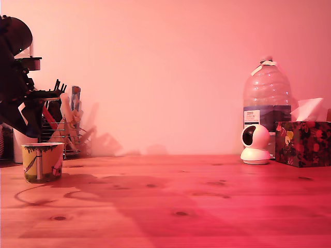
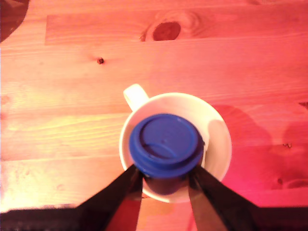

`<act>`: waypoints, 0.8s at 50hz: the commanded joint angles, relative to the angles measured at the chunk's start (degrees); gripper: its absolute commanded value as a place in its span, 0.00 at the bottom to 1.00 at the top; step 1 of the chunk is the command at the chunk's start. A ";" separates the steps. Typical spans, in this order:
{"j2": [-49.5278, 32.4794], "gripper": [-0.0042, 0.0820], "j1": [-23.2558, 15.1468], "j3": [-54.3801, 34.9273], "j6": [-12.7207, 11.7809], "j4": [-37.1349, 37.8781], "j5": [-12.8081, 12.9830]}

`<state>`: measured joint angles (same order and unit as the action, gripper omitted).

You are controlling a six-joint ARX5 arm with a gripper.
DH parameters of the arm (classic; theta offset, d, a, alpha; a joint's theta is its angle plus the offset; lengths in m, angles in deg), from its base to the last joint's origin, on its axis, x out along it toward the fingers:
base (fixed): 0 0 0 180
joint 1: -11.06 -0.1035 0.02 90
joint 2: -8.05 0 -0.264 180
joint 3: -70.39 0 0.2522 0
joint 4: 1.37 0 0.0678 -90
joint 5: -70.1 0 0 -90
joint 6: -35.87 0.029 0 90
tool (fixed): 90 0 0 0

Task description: Pick up the coffee capsules from the table one by one and drop them inside the nearest coffee cup

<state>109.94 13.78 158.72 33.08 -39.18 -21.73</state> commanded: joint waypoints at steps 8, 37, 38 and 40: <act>1.25 0.39 0.22 0.24 0.26 0.48 -1.25; -0.26 0.54 0.70 0.24 1.75 2.12 -5.79; -0.66 0.47 0.72 0.26 1.75 2.12 -6.14; -1.31 0.32 0.83 0.24 1.75 2.03 -6.80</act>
<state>109.87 14.17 158.72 34.46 -37.54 -27.78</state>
